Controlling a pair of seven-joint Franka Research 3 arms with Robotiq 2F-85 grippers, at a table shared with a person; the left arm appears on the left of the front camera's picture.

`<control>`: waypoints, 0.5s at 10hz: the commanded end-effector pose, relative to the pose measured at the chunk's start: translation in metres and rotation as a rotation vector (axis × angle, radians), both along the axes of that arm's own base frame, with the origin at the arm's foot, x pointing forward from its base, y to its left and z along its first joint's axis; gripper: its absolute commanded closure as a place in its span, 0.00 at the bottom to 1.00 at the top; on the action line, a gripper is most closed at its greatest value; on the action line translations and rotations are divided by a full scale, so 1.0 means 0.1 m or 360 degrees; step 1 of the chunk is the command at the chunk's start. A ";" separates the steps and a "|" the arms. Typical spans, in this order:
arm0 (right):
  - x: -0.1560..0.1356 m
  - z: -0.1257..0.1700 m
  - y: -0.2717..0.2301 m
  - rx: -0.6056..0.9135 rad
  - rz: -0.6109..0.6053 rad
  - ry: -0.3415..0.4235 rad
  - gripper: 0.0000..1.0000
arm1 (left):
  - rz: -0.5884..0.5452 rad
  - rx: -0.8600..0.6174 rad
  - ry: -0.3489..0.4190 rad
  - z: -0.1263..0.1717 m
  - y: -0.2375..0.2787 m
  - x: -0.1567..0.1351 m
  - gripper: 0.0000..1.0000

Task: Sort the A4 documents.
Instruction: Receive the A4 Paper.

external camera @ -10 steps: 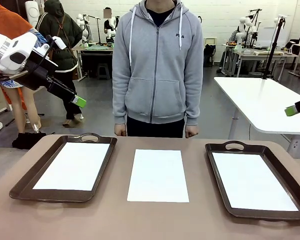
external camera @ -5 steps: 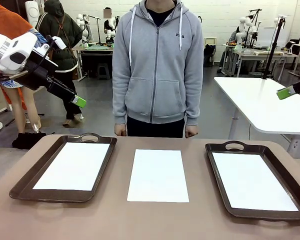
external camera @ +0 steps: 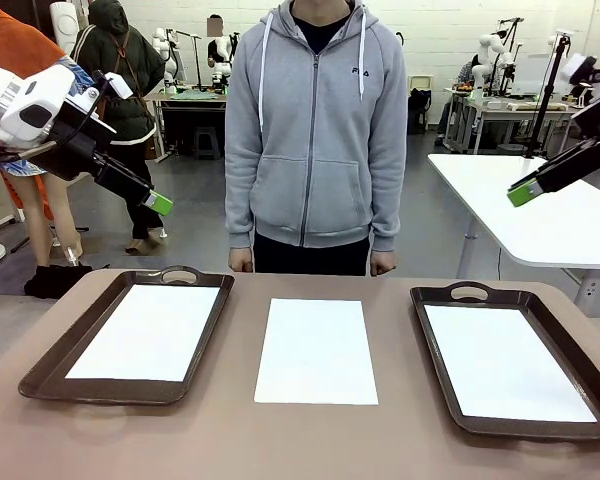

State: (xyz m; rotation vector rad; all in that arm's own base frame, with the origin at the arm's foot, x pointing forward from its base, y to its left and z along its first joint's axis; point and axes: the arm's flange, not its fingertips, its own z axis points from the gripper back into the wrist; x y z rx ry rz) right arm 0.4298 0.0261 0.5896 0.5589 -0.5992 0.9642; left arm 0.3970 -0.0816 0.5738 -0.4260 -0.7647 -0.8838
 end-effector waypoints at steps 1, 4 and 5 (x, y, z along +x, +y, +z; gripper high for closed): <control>0.08 0.00 -0.01 0.0011 0.0080 -0.0027 0.00 | -0.0001 0.0006 -0.0003 0.00 -0.01 0.00 0.00; 0.14 -0.06 0.04 0.0032 0.0096 -0.0002 0.00 | -0.0001 0.0006 -0.0003 0.00 -0.01 0.00 0.00; 0.14 -0.05 0.03 0.0040 0.0091 -0.0008 0.00 | -0.0001 0.0006 -0.0003 0.00 -0.01 0.00 0.00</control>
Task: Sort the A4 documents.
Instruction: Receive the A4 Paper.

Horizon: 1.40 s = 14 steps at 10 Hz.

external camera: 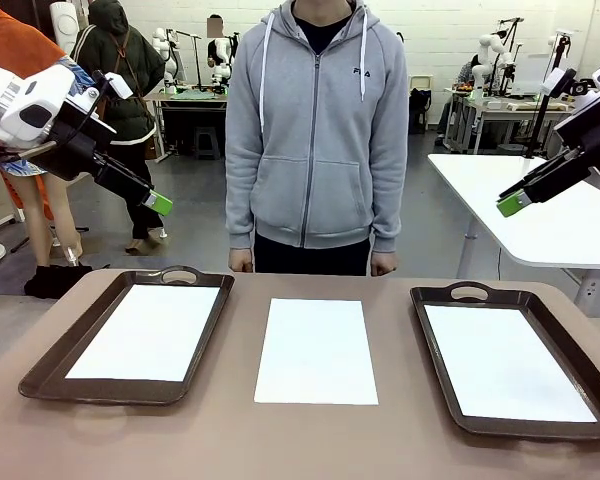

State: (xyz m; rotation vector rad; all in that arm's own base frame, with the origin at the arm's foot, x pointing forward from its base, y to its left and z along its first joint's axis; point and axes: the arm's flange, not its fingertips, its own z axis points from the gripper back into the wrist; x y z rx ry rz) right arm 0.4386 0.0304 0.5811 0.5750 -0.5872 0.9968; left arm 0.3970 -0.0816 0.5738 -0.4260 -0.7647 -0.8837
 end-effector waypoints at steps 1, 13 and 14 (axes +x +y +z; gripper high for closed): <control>0.05 0.04 -0.01 0.0042 0.0026 -0.0020 0.00 | -0.0001 0.0006 -0.0003 0.00 -0.01 0.00 0.00; 0.00 0.03 -0.01 0.0008 -0.0007 -0.0005 0.00 | -0.0001 0.0006 -0.0003 0.00 -0.01 0.00 0.00; 0.00 0.03 -0.01 0.0008 -0.0007 -0.0005 0.00 | -0.0001 0.0006 -0.0003 0.00 -0.01 0.00 0.00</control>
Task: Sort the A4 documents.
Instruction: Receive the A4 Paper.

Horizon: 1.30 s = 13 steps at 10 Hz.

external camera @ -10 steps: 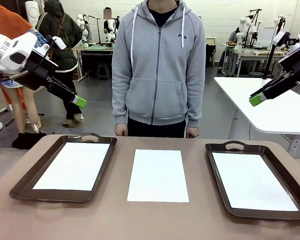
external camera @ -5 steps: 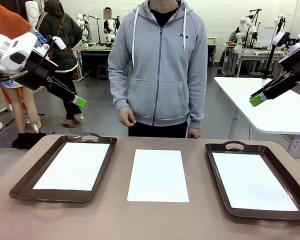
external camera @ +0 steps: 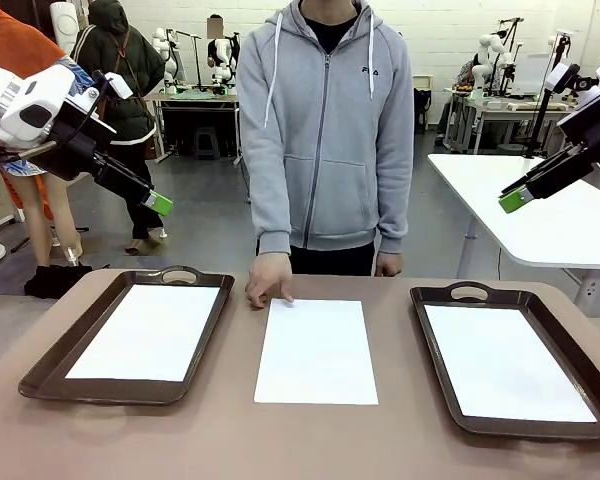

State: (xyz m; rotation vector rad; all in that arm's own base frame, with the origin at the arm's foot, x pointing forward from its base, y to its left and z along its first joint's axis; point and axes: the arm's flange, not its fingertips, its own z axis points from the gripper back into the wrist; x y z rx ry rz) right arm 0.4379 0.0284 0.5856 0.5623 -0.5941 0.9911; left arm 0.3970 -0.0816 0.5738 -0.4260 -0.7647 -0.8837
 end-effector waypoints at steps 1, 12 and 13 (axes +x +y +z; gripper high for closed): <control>0.01 -0.01 0.01 0.0017 0.0010 0.0008 0.00 | -0.0001 0.0006 -0.0003 0.00 -0.01 0.00 0.00; 0.01 -0.01 0.01 0.0017 0.0010 0.0008 0.00 | -0.0001 0.0006 -0.0003 0.00 -0.01 0.00 0.00; 0.01 -0.01 0.01 0.0017 0.0010 0.0008 0.00 | -0.0001 0.0006 -0.0003 0.00 -0.01 0.00 0.00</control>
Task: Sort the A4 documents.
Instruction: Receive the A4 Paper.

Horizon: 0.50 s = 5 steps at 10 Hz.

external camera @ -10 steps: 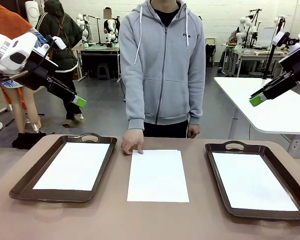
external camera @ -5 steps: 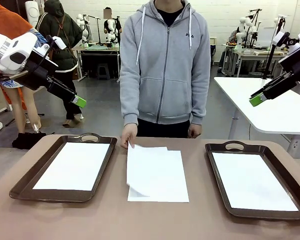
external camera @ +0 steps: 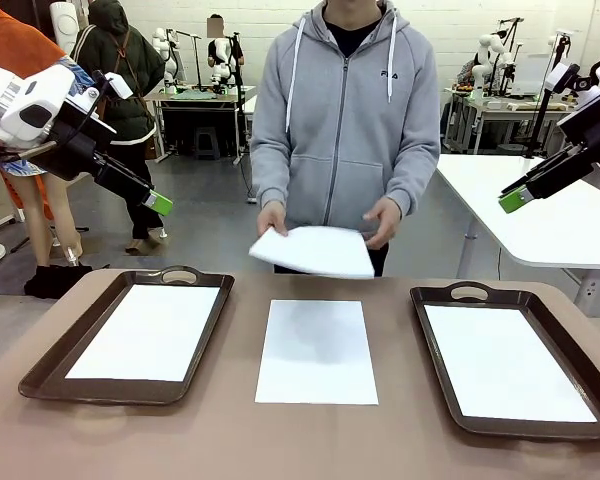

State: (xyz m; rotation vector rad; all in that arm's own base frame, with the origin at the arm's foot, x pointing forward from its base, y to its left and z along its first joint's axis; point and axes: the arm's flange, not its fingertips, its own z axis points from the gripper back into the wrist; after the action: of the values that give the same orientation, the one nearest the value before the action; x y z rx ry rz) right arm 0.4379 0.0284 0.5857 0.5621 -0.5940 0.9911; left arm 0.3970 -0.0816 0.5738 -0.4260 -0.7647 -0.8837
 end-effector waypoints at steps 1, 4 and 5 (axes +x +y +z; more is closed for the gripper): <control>0.01 -0.01 0.01 0.0017 0.0010 0.0008 0.00 | -0.0001 0.0006 -0.0003 0.00 -0.01 0.00 0.00; 0.01 -0.01 0.01 0.0017 0.0010 0.0008 0.00 | -0.0001 0.0006 -0.0003 0.00 -0.01 0.00 0.00; 0.01 -0.01 0.01 0.0017 0.0010 0.0008 0.00 | -0.0001 0.0006 -0.0003 0.00 -0.01 0.00 0.00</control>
State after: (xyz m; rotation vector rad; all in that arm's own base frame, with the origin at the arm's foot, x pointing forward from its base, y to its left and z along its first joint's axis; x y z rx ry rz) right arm 0.4379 0.0284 0.5857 0.5621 -0.5940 0.9911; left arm 0.3970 -0.0816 0.5738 -0.4260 -0.7647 -0.8837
